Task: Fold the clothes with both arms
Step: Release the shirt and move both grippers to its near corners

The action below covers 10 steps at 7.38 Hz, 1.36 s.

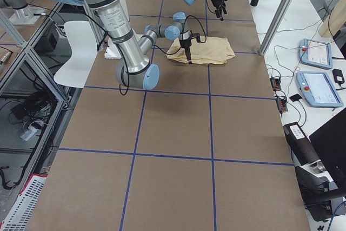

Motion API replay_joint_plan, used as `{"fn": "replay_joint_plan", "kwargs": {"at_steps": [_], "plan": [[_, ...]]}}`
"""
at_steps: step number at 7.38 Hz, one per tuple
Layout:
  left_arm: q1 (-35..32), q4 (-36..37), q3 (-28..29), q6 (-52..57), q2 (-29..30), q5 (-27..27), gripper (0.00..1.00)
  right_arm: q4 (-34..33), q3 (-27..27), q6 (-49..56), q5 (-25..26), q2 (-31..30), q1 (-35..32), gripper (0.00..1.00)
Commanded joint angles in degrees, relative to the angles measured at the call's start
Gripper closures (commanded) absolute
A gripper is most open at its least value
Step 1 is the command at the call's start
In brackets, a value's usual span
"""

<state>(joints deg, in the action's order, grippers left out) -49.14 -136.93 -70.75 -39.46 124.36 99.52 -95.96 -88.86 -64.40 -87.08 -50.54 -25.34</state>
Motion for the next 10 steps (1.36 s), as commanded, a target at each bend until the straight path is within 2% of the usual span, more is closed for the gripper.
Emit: {"fn": "replay_joint_plan", "kwargs": {"at_steps": [1,2,4,6,7,8,10], "plan": [[0.1,0.0,0.1,0.0,0.0,0.1,0.0,-2.6,-0.7,0.8,-1.0,-0.3,-1.4,0.0],[0.1,0.0,0.1,0.0,0.0,0.1,0.0,-2.4,-1.2,1.9,-1.2,-2.3,-2.4,0.0],[0.1,0.0,0.0,0.0,0.0,0.1,0.0,-2.6,-9.8,6.3,-1.2,-8.9,-5.0,0.0],[0.4,0.2,-1.5,-2.4,0.0,0.3,0.0,-1.6,-14.3,4.4,-2.2,-9.6,-5.1,0.0],[1.6,0.4,-2.9,-6.2,0.0,0.3,0.0,1.0,-16.5,0.3,-2.3,-9.8,-4.9,0.0],[4.5,1.0,-7.8,-10.5,-2.6,0.1,0.0,6.3,-17.9,-1.8,-2.4,-11.2,-4.5,0.0],[11.7,1.1,-24.4,-15.2,-14.4,0.5,0.0,16.9,-19.2,-7.6,-2.2,-16.1,-2.4,0.0]]}}
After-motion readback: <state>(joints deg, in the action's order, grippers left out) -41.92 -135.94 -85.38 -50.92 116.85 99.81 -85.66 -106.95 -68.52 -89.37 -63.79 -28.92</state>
